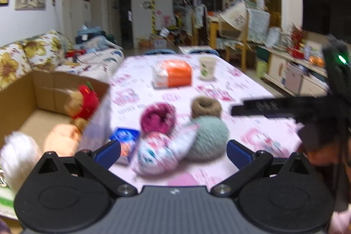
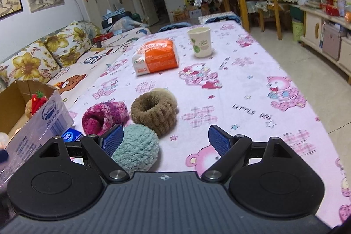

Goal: Organize soft objects
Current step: 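Reach left tool to pink fleece plush while right tool reaches mint-green knitted ball, then close left tool on pink fleece plush while right tool closes on green ball, then carry the pink plush with left tool while right tool carries green ball to box, then open left tool over the box while right tool releases the green ball, then move both tools back from the box to the table, then grasp floral cloth bundle with left tool while right tool grasps brown fuzzy ring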

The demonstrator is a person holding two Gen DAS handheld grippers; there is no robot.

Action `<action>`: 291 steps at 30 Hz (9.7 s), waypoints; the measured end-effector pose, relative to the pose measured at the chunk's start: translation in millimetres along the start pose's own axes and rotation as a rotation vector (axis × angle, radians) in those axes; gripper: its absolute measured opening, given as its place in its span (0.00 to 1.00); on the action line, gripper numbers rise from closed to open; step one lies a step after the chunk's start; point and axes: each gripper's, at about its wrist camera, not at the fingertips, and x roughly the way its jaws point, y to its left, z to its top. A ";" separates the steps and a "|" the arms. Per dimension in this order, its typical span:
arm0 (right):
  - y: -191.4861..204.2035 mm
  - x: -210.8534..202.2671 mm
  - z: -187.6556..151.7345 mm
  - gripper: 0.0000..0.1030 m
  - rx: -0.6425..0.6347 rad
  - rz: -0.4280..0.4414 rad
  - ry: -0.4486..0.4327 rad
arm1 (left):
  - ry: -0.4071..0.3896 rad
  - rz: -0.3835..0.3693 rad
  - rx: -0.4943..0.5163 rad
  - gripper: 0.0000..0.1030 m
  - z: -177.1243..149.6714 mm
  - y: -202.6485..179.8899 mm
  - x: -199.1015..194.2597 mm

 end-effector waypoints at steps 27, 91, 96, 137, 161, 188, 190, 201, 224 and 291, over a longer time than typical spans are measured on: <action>25.6 48.4 -15.1 1.00 0.027 0.186 0.191 | 0.257 -0.094 -0.122 0.72 -33.9 2.8 38.0; 34.3 -20.0 -4.1 0.78 -0.166 0.021 -0.044 | -0.095 -0.085 -0.316 0.50 26.9 46.6 27.1; 43.4 -22.3 -1.2 0.78 -0.207 0.040 -0.077 | -0.133 -0.059 -0.334 0.50 29.3 59.1 18.2; 158.3 24.3 28.6 0.79 -0.303 0.338 -0.074 | -0.275 0.376 -0.594 0.51 15.5 159.5 -34.9; 160.5 1.7 17.8 0.99 -0.368 0.314 -0.068 | -0.259 0.450 -0.617 0.71 12.2 172.0 -36.5; 92.7 -55.4 -9.5 1.00 -0.290 0.126 -0.126 | -0.279 0.321 -0.312 0.99 21.1 112.1 -27.1; 88.1 -57.0 -10.4 1.00 -0.281 0.121 -0.127 | -0.277 0.316 -0.289 0.99 20.5 106.9 -25.3; 83.3 -51.7 -10.3 1.00 -0.241 0.089 -0.137 | -0.249 0.287 -0.204 0.99 19.8 85.7 -16.4; 57.5 -37.7 -10.4 1.00 -0.189 0.015 -0.113 | -0.186 0.232 -0.095 0.99 18.2 47.8 5.8; 0.6 56.4 9.3 0.57 -0.134 0.049 0.023 | 0.119 0.066 -0.209 0.61 -9.2 16.0 106.7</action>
